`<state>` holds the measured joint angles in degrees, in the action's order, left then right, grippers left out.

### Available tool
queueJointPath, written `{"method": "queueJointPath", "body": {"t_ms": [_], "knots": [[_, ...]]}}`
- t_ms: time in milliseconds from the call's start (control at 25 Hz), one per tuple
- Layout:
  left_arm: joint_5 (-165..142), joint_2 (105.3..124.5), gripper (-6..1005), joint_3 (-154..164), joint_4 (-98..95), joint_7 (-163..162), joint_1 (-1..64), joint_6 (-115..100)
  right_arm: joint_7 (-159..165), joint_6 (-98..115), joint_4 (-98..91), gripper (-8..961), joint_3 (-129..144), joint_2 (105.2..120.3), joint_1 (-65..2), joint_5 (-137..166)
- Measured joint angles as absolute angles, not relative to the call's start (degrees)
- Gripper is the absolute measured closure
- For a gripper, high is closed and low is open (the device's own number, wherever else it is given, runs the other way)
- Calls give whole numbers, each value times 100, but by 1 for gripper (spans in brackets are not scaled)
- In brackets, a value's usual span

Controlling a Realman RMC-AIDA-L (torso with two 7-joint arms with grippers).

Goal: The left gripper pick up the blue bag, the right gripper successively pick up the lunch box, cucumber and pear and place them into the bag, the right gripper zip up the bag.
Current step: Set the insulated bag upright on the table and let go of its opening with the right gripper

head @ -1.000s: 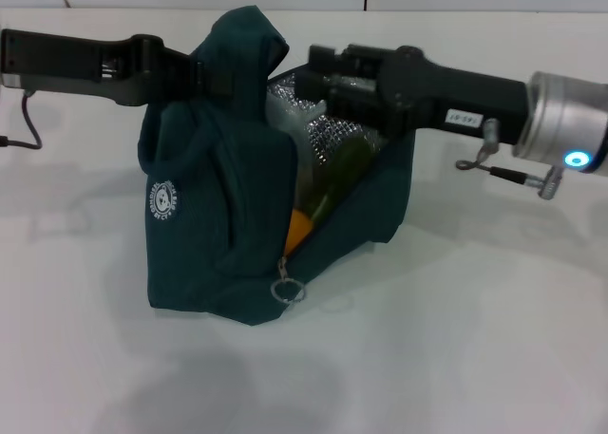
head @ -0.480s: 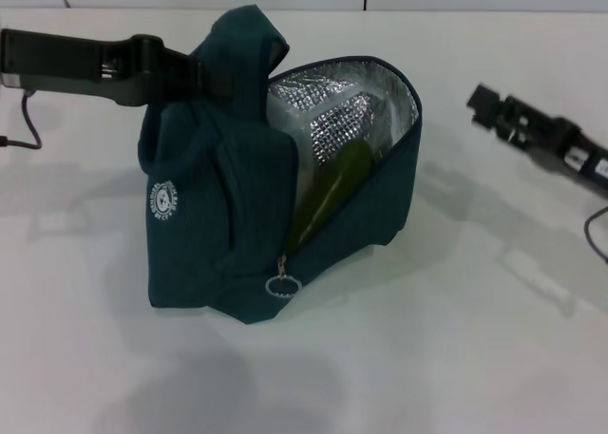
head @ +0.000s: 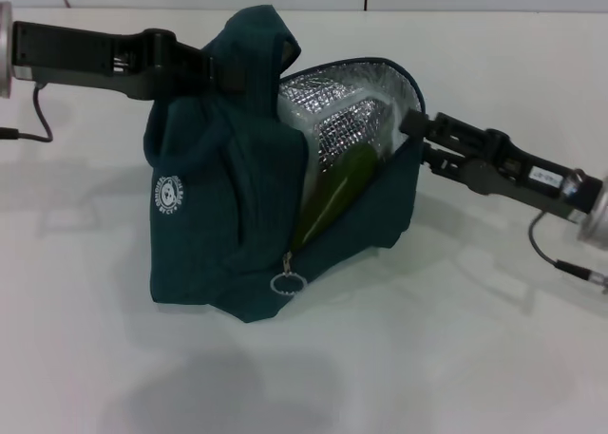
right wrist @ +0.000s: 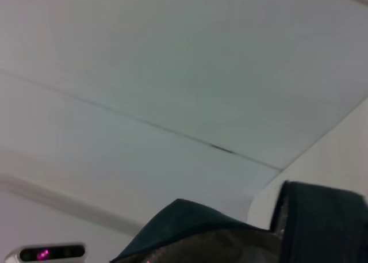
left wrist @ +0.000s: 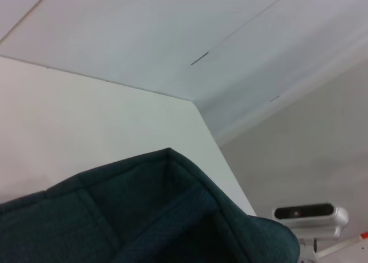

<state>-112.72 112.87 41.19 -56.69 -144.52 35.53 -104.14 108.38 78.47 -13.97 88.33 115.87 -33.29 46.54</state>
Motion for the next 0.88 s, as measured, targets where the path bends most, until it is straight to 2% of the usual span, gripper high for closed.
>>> {"method": "queueJointPath", "body": {"t_ms": [400,640,880], "knots": [[-11266,11295,960,4116,-5669,-14449,3581,-10406,10836,7689,-1395,178,9139,11543,-3552,4713],[-11266,11288,960,4110,-5669,-14450,3567,-10405,10755,7721,-1414,329,9122,11539,-3520,4723],[-11266,11287,960,4120,-5669,-14450,3572,-10406,10711,7722,-1416,525,9120,11549,-3515,4723]]}}
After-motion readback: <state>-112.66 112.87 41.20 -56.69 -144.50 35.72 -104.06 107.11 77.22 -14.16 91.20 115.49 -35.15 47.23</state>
